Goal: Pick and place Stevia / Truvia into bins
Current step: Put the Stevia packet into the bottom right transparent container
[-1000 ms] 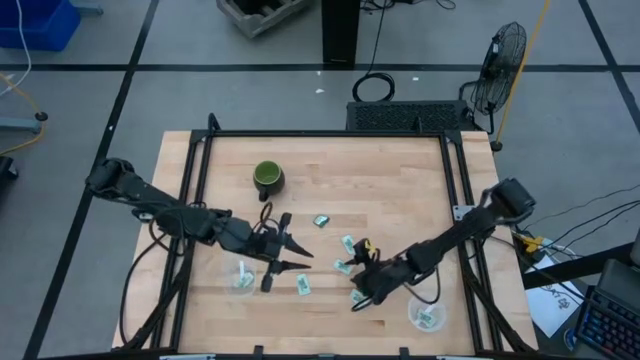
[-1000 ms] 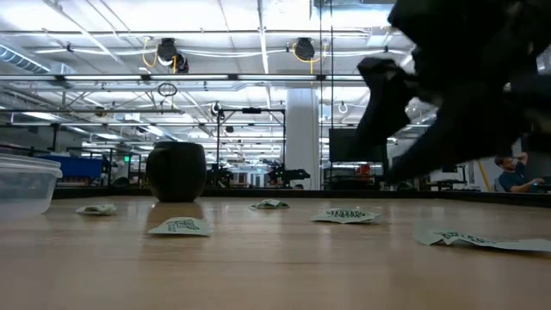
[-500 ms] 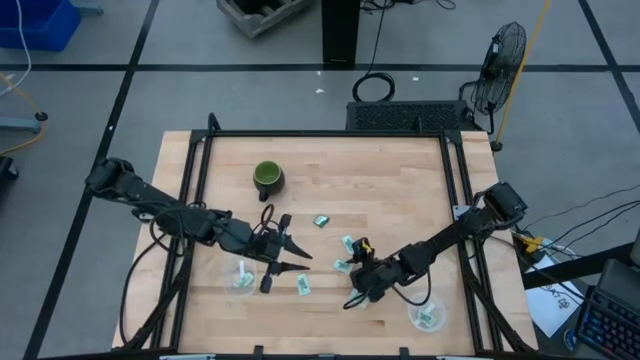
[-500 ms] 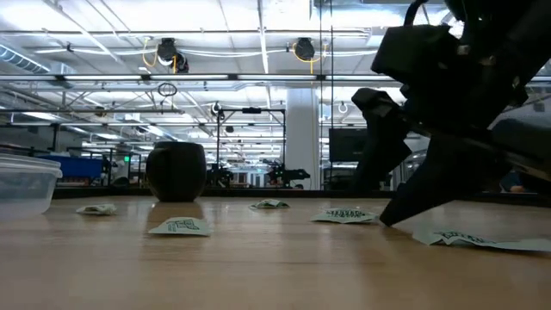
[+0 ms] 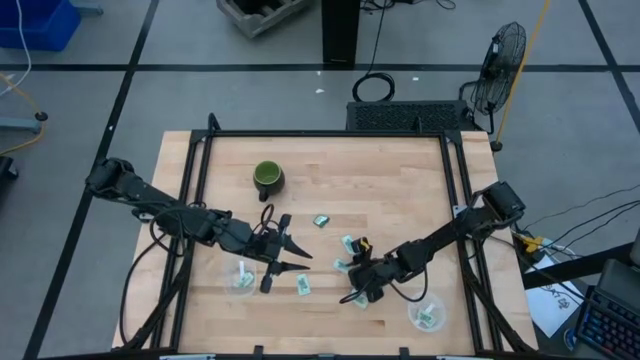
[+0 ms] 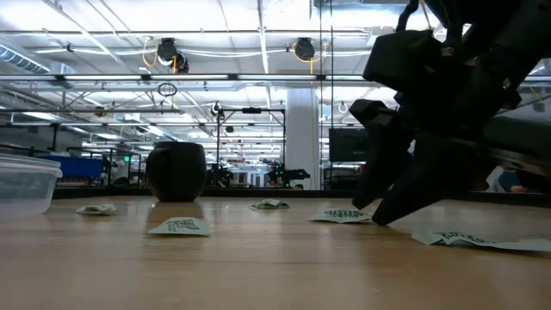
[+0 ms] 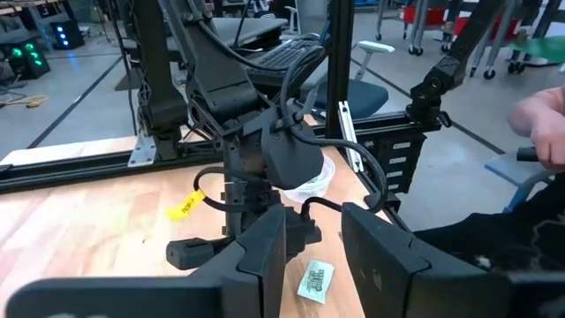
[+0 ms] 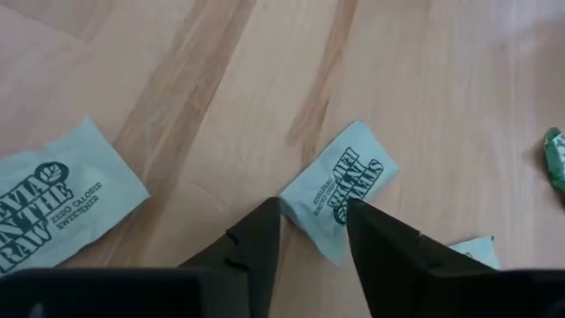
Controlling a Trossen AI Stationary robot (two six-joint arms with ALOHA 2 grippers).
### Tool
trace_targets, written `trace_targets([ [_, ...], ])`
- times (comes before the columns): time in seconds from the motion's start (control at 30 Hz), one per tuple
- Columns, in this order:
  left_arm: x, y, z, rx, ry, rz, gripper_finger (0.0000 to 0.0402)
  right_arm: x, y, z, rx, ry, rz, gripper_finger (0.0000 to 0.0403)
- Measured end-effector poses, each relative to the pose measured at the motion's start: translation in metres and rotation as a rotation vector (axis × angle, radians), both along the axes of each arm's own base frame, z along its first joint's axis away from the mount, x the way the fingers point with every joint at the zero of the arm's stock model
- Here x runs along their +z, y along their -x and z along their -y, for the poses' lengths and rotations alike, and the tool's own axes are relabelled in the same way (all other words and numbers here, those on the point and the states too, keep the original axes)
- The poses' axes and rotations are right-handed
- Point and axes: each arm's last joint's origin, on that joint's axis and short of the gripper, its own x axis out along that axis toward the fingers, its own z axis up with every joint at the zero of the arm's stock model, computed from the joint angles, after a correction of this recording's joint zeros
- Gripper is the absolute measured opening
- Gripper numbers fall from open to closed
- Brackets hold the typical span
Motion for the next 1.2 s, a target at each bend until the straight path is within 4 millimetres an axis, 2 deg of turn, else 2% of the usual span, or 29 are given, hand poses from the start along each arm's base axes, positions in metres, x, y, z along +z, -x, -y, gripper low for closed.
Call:
trace_targets([
  [0.4,-0.001,0.000,0.000,0.001,0.001,-0.006,0.0120,-0.001,-0.002,0.003,-0.007,-0.078,-0.026,0.0006],
  [0.7,-0.001,0.000,0.000,0.001,0.000,-0.009,0.0120,0.005,0.001,0.003,-0.020,-0.048,0.004,0.0001],
  [0.97,-0.001,0.000,0.000,0.001,-0.001,-0.011,0.0120,0.038,0.010,-0.009,0.009,-0.074,0.108,0.0001],
  [1.2,-0.003,0.000,0.000,0.003,-0.005,-0.029,0.0120,0.068,0.039,-0.024,0.022,-0.141,0.110,0.0000],
])
